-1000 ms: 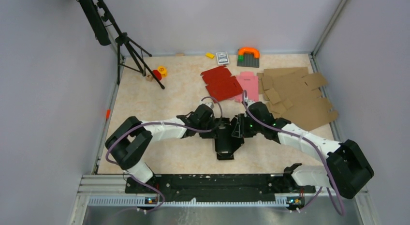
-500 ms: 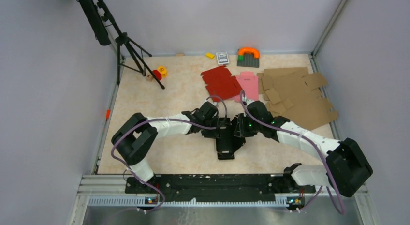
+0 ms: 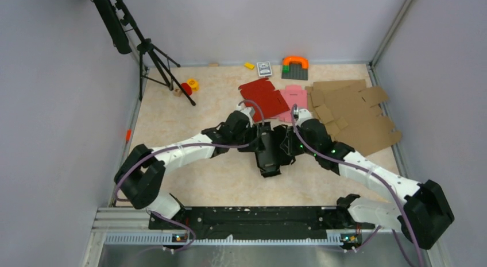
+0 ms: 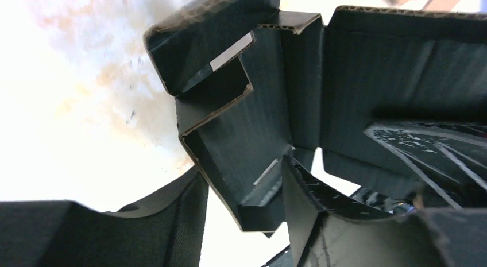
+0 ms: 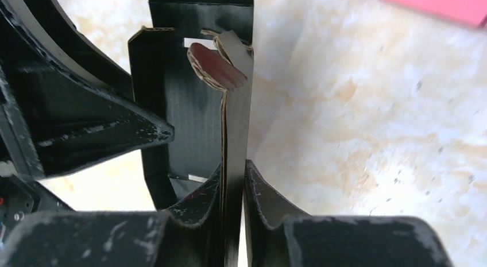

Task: Fold the paper box
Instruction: Fold the paper box at the center of the board.

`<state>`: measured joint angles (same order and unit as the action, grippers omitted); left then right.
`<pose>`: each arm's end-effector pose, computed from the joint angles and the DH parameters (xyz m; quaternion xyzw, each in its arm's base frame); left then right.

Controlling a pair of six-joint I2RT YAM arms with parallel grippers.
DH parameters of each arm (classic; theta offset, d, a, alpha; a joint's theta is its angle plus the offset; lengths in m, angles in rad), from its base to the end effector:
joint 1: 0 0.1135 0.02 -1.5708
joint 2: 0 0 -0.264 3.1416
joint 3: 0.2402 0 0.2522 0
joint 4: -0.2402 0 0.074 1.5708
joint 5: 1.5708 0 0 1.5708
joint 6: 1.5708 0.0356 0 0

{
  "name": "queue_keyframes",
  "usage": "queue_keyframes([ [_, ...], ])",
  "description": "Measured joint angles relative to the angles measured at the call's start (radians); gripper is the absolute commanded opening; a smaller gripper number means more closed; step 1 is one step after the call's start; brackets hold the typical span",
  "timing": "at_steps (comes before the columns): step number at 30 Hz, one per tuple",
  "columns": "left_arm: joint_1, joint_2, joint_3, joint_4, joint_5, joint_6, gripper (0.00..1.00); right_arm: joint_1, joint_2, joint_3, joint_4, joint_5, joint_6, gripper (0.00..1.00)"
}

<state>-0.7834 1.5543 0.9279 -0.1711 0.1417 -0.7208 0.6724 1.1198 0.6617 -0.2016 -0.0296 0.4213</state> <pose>0.2271 -0.2333 0.2043 0.0556 0.9226 -0.3049 0.2299 0.1854 0.1489 0.2294 -0.1189 0.8900 0.2401 0.3688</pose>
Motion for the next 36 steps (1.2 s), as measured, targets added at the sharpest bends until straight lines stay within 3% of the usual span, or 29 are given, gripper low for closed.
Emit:
queue_keyframes([
  [3, 0.044, -0.077, -0.017, 0.053, 0.032, 0.017, 0.59, 0.002, -0.092, -0.056, 0.098, 0.043, -0.029, 0.0],
  [8, 0.146, -0.19, -0.122, 0.183, 0.138, 0.033, 0.57, 0.007, -0.247, -0.228, 0.346, 0.072, -0.09, 0.0],
  [15, 0.191, -0.206, -0.156, 0.233, 0.196, 0.093, 0.56, 0.009, -0.28, -0.415, 0.613, 0.082, -0.175, 0.0],
  [30, 0.291, -0.117, -0.169, 0.301, 0.247, 0.157, 0.56, 0.013, -0.264, -0.481, 0.815, 0.081, -0.288, 0.0],
  [36, 0.292, -0.056, -0.17, 0.422, 0.296, 0.195, 0.47, 0.013, -0.253, -0.485, 0.834, 0.075, -0.29, 0.0],
])
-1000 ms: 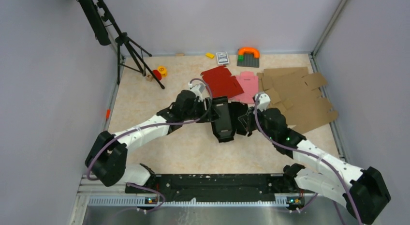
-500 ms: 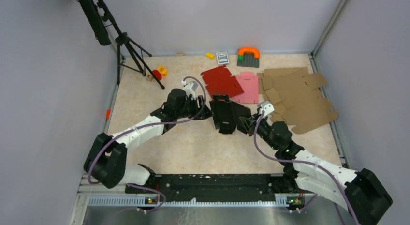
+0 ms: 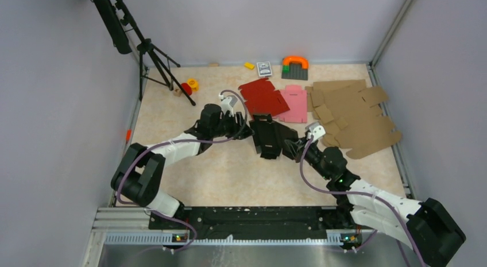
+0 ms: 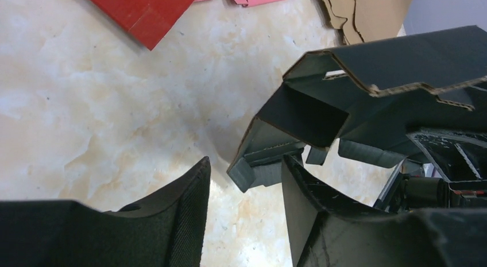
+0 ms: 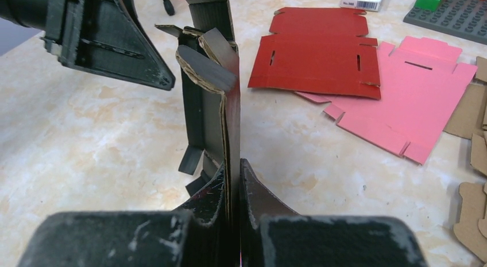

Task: Fold the paper box
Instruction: Fold the paper box at the center of the board.

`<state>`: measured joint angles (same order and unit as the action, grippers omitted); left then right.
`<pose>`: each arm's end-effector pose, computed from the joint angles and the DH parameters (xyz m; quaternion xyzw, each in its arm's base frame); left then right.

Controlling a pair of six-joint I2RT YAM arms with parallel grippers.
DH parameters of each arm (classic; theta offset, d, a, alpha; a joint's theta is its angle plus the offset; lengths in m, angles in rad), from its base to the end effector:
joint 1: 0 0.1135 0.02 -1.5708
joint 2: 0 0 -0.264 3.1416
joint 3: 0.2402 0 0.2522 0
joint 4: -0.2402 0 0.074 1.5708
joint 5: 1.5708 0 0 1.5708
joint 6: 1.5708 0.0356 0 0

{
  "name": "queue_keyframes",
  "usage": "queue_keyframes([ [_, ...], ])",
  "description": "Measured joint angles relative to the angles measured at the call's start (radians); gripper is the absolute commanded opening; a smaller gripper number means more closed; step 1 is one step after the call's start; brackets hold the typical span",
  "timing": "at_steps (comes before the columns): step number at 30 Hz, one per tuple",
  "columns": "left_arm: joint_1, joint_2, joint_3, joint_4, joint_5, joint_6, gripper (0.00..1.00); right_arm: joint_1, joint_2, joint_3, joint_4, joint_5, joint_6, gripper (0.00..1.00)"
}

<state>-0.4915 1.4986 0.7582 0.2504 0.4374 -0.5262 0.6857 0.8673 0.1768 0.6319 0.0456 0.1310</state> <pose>0.2715 -0.1624 0.2059 0.0971 0.8389 -0.4071 0.3480 0.1447 0.1163 0.1986 -0.1841 0.7038 0.2571 0.6361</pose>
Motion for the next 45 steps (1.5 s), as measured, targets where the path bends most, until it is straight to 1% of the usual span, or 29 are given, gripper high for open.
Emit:
queue_keyframes([
  [4, 0.0, 0.045, 0.0, 0.062, 0.015, 0.009, 0.34, 0.0, 0.003, 0.0, 0.013, -0.003, 0.0, 0.0],
  [6, 0.0, 0.064, 0.0, 0.088, 0.018, 0.008, 0.32, 0.0, 0.005, 0.0, 0.014, -0.005, 0.0, 0.0],
  [11, 0.0, 0.091, 0.0, 0.145, 0.019, 0.002, 0.32, 0.0, 0.014, 0.0, 0.02, -0.012, 0.002, 0.0],
  [12, 0.0, 0.095, 0.0, 0.154, 0.019, 0.001, 0.29, 0.0, 0.019, 0.0, 0.02, -0.013, 0.003, 0.0],
  [13, 0.0, 0.1, 0.0, 0.161, 0.019, 0.0, 0.23, 0.0, 0.024, 0.0, 0.022, -0.014, 0.003, 0.0],
  [15, 0.0, 0.112, 0.0, 0.17, 0.021, -0.008, 0.04, 0.0, 0.039, 0.0, 0.033, -0.017, 0.006, 0.0],
  [16, 0.0, 0.117, 0.0, 0.174, 0.023, -0.009, 0.0, 0.0, 0.045, 0.0, 0.035, -0.018, 0.009, 0.0],
  [22, -0.003, 0.12, 0.0, 0.167, 0.011, -0.014, 0.0, 0.002, 0.104, 0.0, 0.08, -0.001, 0.031, 0.0],
  [27, -0.017, 0.08, 0.0, 0.098, -0.066, -0.024, 0.0, 0.032, 0.197, 0.004, 0.166, 0.053, 0.048, 0.0],
  [32, -0.03, 0.026, 0.0, 0.048, -0.156, -0.05, 0.0, 0.08, 0.291, 0.047, 0.231, 0.135, 0.053, 0.0],
  [37, -0.031, -0.002, 0.007, 0.007, -0.222, -0.053, 0.0, 0.106, 0.361, 0.144, 0.172, 0.199, 0.054, 0.0],
  [42, -0.037, -0.021, -0.006, 0.01, -0.25, -0.089, 0.0, 0.146, 0.385, 0.143, 0.197, 0.277, 0.069, 0.0],
  [45, -0.044, -0.031, -0.014, 0.006, -0.256, -0.096, 0.0, 0.151, 0.394, 0.168, 0.146, 0.295, 0.088, 0.0],
])
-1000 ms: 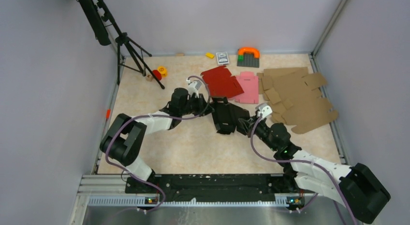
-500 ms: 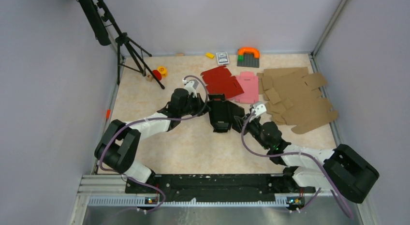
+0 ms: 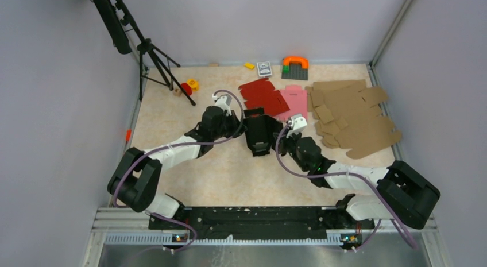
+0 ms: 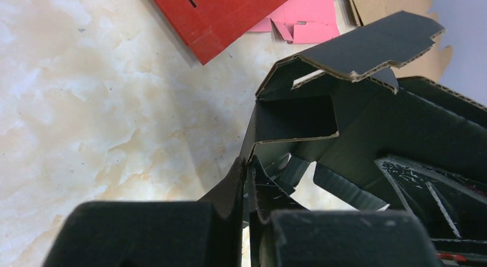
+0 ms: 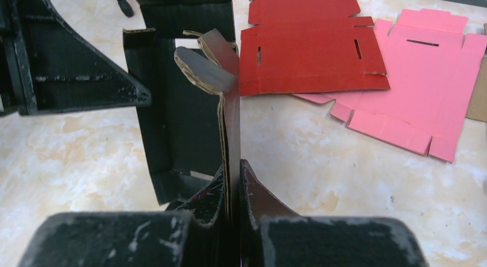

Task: Fold the paper box
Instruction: Fold the paper box at the center of the board.

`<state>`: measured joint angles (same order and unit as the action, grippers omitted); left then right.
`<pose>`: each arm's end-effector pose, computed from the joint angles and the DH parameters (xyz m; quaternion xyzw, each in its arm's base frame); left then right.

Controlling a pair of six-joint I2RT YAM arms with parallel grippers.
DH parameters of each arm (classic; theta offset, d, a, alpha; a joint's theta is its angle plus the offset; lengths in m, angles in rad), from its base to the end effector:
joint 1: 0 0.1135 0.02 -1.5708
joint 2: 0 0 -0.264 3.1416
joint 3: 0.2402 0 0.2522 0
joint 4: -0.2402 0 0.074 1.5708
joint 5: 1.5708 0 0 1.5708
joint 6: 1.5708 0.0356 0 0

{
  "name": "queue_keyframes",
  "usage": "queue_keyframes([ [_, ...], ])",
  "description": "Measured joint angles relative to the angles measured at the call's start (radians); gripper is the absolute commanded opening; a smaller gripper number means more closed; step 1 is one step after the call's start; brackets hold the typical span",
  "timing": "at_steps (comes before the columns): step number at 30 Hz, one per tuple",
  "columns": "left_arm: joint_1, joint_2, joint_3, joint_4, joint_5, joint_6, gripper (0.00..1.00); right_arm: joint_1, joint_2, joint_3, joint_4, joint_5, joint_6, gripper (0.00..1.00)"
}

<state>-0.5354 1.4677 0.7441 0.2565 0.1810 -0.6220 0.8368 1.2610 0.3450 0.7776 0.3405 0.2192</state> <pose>0.2663 -0.1654 0.2098 0.0106 0.8493 -0.3500 0.3950 0.1715 0.1723 0.1923 -0.1200 0.7420 0.2156 0.6233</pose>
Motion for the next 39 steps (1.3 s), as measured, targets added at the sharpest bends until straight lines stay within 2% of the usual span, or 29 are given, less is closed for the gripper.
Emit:
queue_keyframes([
  [7, -0.001, -0.005, 0.023, -0.053, -0.025, 0.019, 0.0, 0.0, 0.001, 0.169, -0.289, 0.002, 0.011, 0.0],
  [12, -0.003, -0.032, 0.012, -0.05, -0.026, 0.01, 0.0, 0.001, 0.0, 0.183, -0.331, 0.027, 0.082, 0.0],
  [20, -0.061, -0.075, -0.105, 0.01, -0.125, -0.03, 0.0, 0.115, 0.084, 0.105, -0.171, 0.155, 0.087, 0.0],
  [29, -0.156, -0.145, -0.223, 0.111, -0.259, -0.031, 0.0, 0.217, 0.19, -0.043, 0.198, 0.304, 0.008, 0.0],
  [39, -0.203, -0.177, -0.248, 0.123, -0.344, -0.053, 0.0, 0.307, 0.284, -0.112, 0.483, 0.404, -0.119, 0.0],
])
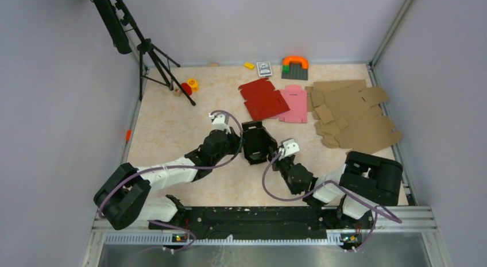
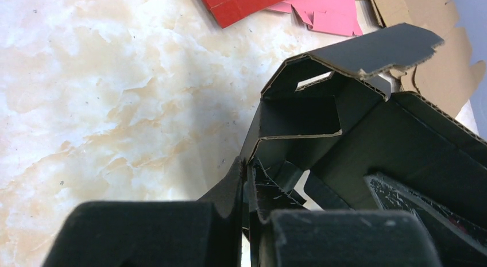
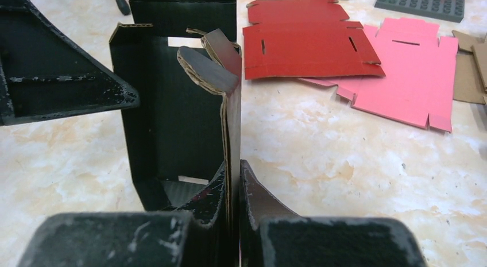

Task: Fold the paper box
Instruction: Fold the paper box at the center of the board.

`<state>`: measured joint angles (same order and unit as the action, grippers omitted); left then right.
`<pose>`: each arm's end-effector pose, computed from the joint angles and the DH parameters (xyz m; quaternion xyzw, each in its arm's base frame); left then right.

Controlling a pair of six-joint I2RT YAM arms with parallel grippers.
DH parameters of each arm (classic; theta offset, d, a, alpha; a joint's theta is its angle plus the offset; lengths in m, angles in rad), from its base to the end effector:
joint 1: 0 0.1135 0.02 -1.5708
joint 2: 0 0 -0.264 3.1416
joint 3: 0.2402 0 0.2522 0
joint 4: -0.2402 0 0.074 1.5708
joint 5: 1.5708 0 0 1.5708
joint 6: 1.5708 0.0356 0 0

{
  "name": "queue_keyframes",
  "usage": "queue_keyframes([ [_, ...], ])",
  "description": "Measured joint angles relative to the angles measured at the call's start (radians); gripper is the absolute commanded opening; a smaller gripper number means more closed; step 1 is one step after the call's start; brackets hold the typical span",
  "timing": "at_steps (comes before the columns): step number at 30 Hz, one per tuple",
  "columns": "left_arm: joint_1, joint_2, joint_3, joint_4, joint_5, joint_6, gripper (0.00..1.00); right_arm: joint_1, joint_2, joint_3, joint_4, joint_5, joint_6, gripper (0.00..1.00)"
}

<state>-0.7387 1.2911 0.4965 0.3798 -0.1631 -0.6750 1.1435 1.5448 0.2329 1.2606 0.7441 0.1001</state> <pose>0.1972 -0.1717 0.1905 -0.0179 0.8358 -0.3018 0.4584 0.1189 0.2029 0.1508 -0.1195 0.7103 0.1595 0.6751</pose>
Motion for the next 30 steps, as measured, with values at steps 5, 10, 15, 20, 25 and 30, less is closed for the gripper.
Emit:
queue_keyframes([
  [5, -0.037, 0.0, 0.0, 0.01, -0.084, -0.026, 0.0, 0.029, 0.08, -0.011, 0.151, 0.032, -0.068, 0.0],
  [10, -0.056, 0.011, 0.0, 0.011, -0.131, -0.072, 0.0, 0.055, 0.172, -0.008, 0.267, 0.068, -0.152, 0.0],
  [15, -0.074, 0.042, 0.0, 0.029, -0.193, -0.151, 0.0, 0.058, 0.218, 0.014, 0.294, 0.087, -0.183, 0.0],
  [20, -0.098, 0.061, 0.0, 0.061, -0.267, -0.209, 0.0, 0.058, 0.22, 0.018, 0.303, 0.093, -0.187, 0.0],
  [25, -0.121, 0.102, 0.0, 0.127, -0.298, -0.178, 0.0, 0.059, 0.217, 0.007, 0.303, 0.097, -0.194, 0.12],
  [30, -0.135, 0.113, 0.0, 0.209, -0.285, -0.112, 0.0, 0.06, 0.184, -0.069, 0.301, 0.067, -0.156, 0.14],
])
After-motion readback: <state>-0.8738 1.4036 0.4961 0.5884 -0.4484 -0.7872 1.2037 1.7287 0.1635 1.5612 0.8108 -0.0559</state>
